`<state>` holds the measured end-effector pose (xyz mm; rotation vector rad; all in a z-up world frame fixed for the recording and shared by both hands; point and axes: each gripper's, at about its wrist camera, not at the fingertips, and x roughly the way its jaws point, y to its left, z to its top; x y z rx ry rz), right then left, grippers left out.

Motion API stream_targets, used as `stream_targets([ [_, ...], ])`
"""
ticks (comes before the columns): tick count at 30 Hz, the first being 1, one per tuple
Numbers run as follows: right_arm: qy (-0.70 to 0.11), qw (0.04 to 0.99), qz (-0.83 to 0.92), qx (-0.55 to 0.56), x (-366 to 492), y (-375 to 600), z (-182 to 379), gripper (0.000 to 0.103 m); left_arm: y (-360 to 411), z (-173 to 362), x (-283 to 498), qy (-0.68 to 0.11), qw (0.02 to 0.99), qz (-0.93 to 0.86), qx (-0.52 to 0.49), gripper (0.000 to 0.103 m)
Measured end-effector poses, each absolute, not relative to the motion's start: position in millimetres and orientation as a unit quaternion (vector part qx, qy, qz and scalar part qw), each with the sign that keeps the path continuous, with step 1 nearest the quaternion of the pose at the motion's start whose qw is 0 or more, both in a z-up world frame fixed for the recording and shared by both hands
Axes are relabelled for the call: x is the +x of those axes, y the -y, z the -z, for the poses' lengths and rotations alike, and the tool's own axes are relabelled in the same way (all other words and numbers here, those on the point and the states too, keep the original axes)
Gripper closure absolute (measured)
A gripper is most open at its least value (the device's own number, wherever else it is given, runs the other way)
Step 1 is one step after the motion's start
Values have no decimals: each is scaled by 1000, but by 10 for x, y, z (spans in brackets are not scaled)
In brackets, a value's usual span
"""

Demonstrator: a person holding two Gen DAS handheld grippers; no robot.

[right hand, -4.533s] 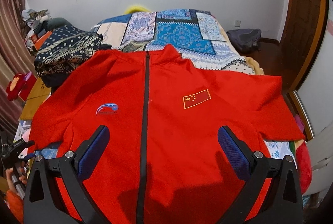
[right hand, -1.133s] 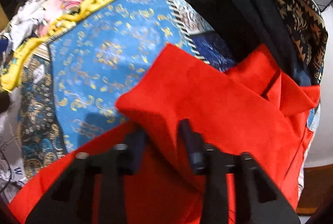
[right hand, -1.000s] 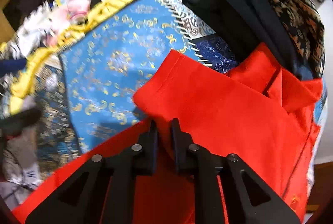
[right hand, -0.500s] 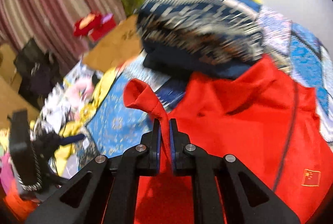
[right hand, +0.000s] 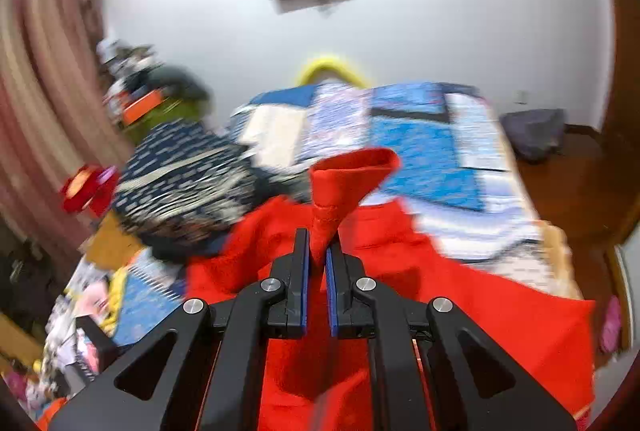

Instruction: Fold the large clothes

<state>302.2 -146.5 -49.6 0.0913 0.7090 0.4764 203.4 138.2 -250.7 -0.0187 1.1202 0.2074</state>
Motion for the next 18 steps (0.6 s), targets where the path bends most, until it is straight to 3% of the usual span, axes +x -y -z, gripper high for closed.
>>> stream_targets([
  [18, -463, 874, -102, 108, 2928, 2777, 1424, 97, -1880, 2645, 2060, -522, 831, -183, -61, 17],
])
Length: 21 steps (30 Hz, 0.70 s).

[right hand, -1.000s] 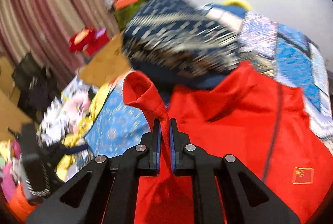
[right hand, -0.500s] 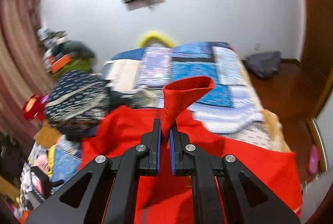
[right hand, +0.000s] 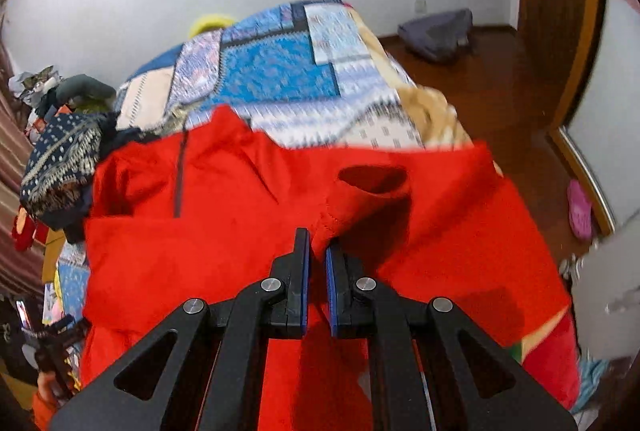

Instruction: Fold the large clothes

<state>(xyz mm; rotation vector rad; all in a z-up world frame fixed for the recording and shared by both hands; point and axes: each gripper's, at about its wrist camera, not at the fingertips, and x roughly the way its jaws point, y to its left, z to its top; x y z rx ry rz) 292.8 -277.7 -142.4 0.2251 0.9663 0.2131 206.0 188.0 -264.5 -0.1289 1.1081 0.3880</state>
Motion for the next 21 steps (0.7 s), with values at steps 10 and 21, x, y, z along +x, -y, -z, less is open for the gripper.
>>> stream_targets([
  [10, -491, 857, -95, 125, 2637, 2955, 1653, 96, -1885, 2647, 2001, -532, 826, -181, -58, 16],
  [21, -491, 858, -101, 112, 2456, 3082, 1492, 91, -1406, 2132, 1818, -502, 856, -124, 22, 16],
])
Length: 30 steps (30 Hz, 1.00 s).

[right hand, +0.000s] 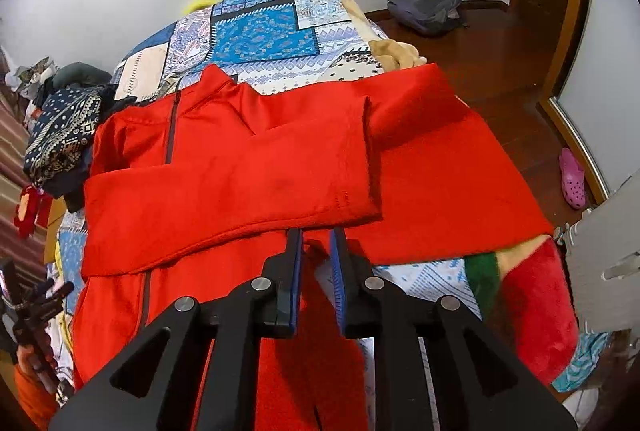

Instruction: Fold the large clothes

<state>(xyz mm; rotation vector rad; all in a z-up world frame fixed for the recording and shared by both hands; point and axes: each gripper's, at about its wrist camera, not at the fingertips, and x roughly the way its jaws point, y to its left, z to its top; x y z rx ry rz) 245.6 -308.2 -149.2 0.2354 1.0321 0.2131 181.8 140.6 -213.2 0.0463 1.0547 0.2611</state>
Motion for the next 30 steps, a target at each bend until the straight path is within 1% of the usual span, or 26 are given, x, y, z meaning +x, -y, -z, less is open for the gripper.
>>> stream_targets([
  [6, -474, 867, -83, 131, 2410, 3352, 1342, 90, -1070, 1614, 1929, -451, 888, -84, 25, 16],
  [7, -469, 869, -77, 135, 2404, 3418, 1316, 88, -1009, 1522, 1969, -442, 894, -73, 20, 16],
  [9, -464, 872, -64, 143, 2391, 3530, 1287, 73, -920, 1394, 2057, -429, 902, -55, 12, 16],
  [10, -460, 873, -57, 151, 2382, 3609, 1278, 57, -890, 1354, 2087, -425, 904, -49, 8, 16],
  [11, -454, 875, -50, 162, 2367, 3693, 1275, 51, -843, 1313, 2141, -421, 906, -40, 3, 16],
  [14, -447, 875, -33, 184, 2337, 3863, 1316, 51, -725, 1282, 2299, -418, 908, -17, -13, 16],
  [18, -461, 857, -19, 230, 2368, 4054, 1555, 51, -548, 1421, 2516, -443, 896, 14, -34, 16],
  [24, -509, 784, -41, 353, 2475, 4297, 2145, 51, -438, 1801, 2676, -491, 870, 28, -45, 16],
  [30, -488, 776, -41, 398, 2617, 4416, 2273, 51, -389, 2112, 2745, -521, 852, 18, -47, 16],
])
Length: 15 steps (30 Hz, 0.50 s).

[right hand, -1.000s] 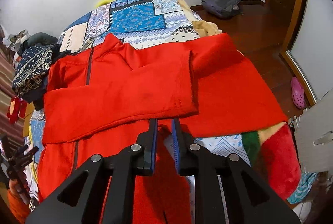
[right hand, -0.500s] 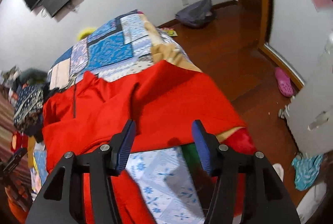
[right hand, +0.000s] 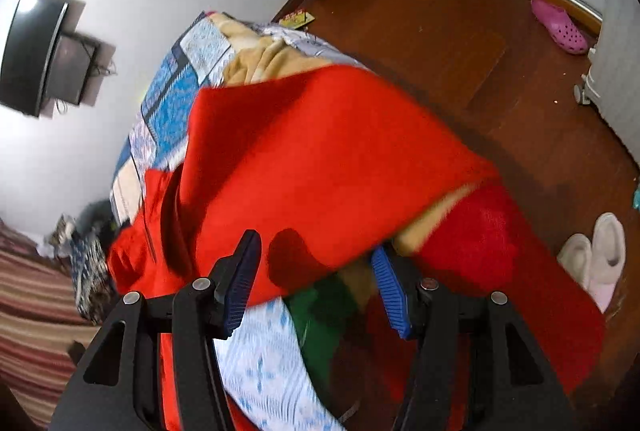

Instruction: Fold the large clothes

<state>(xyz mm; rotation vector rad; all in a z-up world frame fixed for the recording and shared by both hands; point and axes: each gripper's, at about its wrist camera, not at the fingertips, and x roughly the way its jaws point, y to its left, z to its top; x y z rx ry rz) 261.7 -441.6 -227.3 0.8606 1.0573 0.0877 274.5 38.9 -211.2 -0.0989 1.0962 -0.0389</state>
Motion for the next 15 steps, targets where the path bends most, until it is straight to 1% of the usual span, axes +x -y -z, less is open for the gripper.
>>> stream_targets([
  [7, -485, 785, -3, 386, 2950, 4497, 2312, 51, -388, 2402, 2836, -548, 834, 14, -64, 16],
  [10, -485, 786, 9, 383, 3059, 4559, 2342, 52, -341, 2433, 2826, -542, 839, 8, -50, 16],
  [12, -485, 788, 22, 379, 3127, 4619, 2359, 60, -321, 2431, 2810, -541, 840, 8, -45, 16],
  [13, -486, 790, 37, 372, 3166, 4657, 2363, 72, -330, 2434, 2808, -541, 840, 9, -47, 16],
  [14, -487, 792, 55, 365, 3192, 4697, 2359, 88, -343, 2438, 2801, -541, 840, 10, -50, 16],
  [15, -485, 793, 66, 362, 3203, 4730, 2344, 93, -356, 2438, 2794, -540, 840, 11, -55, 16],
])
